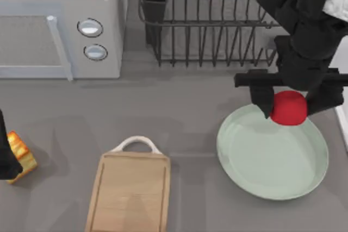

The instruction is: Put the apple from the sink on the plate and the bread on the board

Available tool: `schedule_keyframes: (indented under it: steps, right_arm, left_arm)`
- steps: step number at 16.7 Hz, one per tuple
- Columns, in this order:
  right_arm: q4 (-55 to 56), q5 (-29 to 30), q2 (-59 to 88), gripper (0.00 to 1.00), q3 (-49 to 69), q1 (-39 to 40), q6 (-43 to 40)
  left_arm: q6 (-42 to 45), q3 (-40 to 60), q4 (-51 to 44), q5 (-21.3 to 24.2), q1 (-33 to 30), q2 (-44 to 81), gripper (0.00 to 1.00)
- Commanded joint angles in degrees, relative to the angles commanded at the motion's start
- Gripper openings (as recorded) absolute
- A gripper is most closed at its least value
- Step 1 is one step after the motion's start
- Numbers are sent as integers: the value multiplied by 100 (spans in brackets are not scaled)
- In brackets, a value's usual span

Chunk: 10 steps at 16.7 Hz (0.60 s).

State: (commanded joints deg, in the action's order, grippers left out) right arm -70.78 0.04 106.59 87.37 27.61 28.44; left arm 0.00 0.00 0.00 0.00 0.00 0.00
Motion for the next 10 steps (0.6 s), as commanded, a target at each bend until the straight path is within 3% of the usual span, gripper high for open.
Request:
schedule_keyframes:
  steps: [10]
  right_arm:
    - [0,0,0,75,0,0,0]
  left_arm:
    - [0,0,0,0,0,0,100]
